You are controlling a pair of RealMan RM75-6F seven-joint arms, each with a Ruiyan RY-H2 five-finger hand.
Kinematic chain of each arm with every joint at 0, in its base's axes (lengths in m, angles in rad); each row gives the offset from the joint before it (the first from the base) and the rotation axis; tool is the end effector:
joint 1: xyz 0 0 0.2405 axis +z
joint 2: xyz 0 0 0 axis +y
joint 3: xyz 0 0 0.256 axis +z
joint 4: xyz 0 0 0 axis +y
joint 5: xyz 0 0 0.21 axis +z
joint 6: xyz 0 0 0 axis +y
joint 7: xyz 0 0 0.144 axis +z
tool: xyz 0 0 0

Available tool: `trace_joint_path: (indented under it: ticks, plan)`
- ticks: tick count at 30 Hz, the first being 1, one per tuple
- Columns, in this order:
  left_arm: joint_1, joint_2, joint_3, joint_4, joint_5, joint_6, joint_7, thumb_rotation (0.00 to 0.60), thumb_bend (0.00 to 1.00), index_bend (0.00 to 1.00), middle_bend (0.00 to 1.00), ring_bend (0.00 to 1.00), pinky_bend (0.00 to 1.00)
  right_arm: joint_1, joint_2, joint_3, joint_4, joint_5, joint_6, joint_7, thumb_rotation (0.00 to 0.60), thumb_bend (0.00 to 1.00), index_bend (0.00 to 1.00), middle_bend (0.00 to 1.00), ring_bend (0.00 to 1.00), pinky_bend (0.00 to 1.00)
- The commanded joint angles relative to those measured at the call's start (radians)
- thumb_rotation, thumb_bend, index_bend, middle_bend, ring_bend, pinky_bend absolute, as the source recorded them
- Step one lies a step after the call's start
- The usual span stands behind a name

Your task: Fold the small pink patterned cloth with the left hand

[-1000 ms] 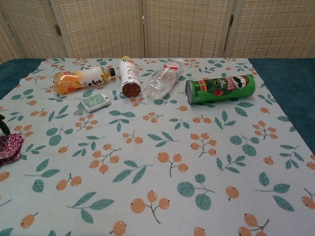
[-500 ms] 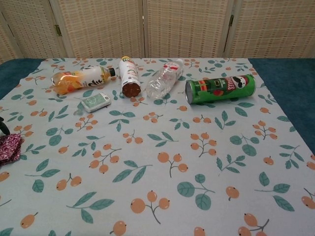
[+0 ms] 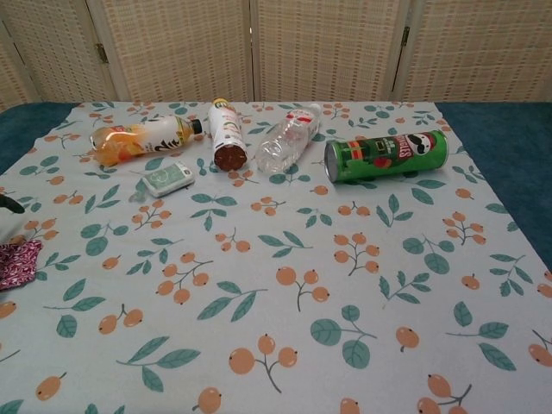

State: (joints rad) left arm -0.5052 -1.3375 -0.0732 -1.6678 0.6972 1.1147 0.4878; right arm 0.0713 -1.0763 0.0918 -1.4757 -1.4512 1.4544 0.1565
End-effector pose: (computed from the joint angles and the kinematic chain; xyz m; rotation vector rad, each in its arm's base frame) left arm -0.2850 0.2758 0.0489 -1.4443 -1.2385 -0.4649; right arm -0.3465 -0.1871 0.1953 1.3090 -0.8981 0.8749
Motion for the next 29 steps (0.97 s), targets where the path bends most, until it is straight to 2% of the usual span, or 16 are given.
trace_joint_path:
  ticks: [1,5,8,10,16,23,29]
  plan:
    - [0.034,0.014,-0.021,-0.012,0.115,0.068,-0.088,0.6,0.23,0.15,0.0,0.0,0.0,-0.002,0.008,-0.003,-0.009,-0.006,0.001,0.007,0.6,0.42,0.0,0.0,0.0,0.0]
    - [0.065,0.031,-0.035,-0.014,0.237,0.138,-0.17,0.6,0.24,0.2,0.0,0.0,0.0,-0.004,0.018,-0.009,-0.017,-0.016,0.001,0.029,0.6,0.42,0.0,0.0,0.0,0.0]
    - [0.095,0.027,-0.035,0.015,0.37,0.217,-0.245,0.6,0.25,0.25,0.01,0.0,0.0,-0.007,0.013,-0.011,-0.013,-0.019,0.004,0.056,0.6,0.42,0.0,0.0,0.0,0.0]
    - [0.106,0.019,-0.033,0.031,0.406,0.242,-0.266,0.6,0.25,0.27,0.04,0.0,0.0,-0.008,0.008,-0.012,-0.008,-0.022,0.007,0.064,0.6,0.42,0.0,0.0,0.0,0.0]
    - [0.16,0.005,0.011,0.094,0.558,0.349,-0.273,0.6,0.25,0.31,0.08,0.0,0.0,-0.01,-0.008,-0.027,-0.015,-0.047,0.013,0.066,0.6,0.42,0.0,0.0,0.0,0.0]
    - [0.234,0.046,0.057,0.063,0.639,0.427,-0.253,0.6,0.25,0.31,0.08,0.0,0.0,-0.029,-0.007,-0.034,-0.047,-0.049,0.038,0.048,0.6,0.42,0.0,0.0,0.0,0.0]
    - [0.28,0.068,0.073,0.045,0.684,0.464,-0.26,0.6,0.25,0.31,0.08,0.0,0.0,-0.04,-0.01,-0.036,-0.06,-0.04,0.046,0.036,0.6,0.42,0.0,0.0,0.0,0.0]
